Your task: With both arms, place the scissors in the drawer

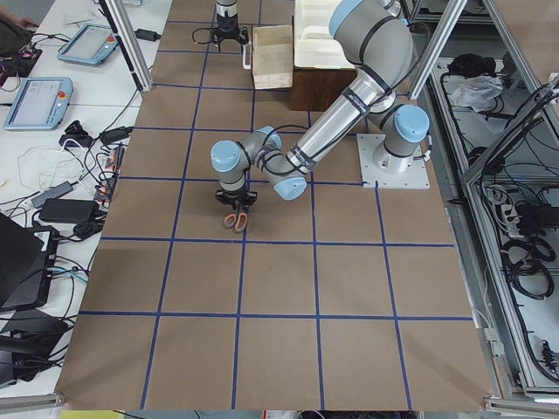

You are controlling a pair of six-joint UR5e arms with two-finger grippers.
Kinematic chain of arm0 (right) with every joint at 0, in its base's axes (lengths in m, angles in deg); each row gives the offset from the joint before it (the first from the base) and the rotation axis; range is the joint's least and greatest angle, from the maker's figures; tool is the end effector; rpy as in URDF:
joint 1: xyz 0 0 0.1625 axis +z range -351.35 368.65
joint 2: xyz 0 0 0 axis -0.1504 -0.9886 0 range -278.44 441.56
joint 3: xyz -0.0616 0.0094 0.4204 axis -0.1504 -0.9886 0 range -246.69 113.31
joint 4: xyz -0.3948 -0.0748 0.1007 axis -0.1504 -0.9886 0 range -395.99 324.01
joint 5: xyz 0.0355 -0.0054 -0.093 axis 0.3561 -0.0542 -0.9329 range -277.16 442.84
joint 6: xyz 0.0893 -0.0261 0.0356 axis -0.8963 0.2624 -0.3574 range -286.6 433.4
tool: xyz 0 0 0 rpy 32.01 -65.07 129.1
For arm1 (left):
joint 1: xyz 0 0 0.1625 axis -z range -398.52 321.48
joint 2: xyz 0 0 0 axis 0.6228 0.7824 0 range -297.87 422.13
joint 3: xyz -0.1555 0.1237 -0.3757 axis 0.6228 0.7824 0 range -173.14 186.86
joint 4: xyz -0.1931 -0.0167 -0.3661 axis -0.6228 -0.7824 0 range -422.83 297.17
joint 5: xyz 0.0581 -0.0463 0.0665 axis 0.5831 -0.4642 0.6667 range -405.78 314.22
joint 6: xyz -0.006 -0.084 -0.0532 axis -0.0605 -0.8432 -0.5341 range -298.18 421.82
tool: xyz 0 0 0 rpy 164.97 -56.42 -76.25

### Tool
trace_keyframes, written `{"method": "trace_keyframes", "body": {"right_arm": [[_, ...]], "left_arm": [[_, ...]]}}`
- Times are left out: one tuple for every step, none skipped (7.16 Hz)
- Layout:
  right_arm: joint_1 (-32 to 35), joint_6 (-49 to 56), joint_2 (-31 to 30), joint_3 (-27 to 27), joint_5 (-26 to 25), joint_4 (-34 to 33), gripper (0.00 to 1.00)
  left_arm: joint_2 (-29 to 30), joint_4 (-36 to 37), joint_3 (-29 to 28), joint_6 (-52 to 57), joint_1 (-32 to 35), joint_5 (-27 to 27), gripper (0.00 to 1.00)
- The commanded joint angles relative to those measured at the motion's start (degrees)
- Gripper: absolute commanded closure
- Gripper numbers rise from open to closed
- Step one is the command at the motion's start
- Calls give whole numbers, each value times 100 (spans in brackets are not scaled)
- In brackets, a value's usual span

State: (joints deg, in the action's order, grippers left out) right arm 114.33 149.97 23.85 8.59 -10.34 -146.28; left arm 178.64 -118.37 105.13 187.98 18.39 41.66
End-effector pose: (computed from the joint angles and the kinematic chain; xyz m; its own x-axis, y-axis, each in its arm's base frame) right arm 0.3136 -0.6445 0.3089 0.0391 -0.9975 0.0592 -0.9984 -0.0366 0.0429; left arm 0.2181 -0.5872 0.2190 0.0530 0.9984 -0.0219 0.9978 -0.0538 -0.0393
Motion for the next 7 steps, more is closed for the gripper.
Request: {"method": "trace_keyframes", "body": {"right_arm": [[22, -27, -55, -128, 19, 304, 0], [14, -19, -134, -119, 19, 576, 0], [22, 16, -91, -76, 19, 605, 0], [22, 25, -73, 12, 27, 614, 0], [22, 138, -64, 65, 28, 597, 0], [22, 305, -55, 83, 28, 570, 0], [22, 306, -55, 74, 19, 527, 0]], "left_arm": [[-356, -280, -71, -169, 276, -70, 81], [-418, -665, -245, -353, 312, -78, 81], [-480, -1026, -447, -424, 399, -87, 81], [-576, -1342, -614, -738, 600, -78, 81], [-673, -1581, -712, -898, 776, -78, 81], [-700, -1592, -713, -900, 795, -70, 81], [-700, -1635, -713, -917, 796, -78, 81]]}}
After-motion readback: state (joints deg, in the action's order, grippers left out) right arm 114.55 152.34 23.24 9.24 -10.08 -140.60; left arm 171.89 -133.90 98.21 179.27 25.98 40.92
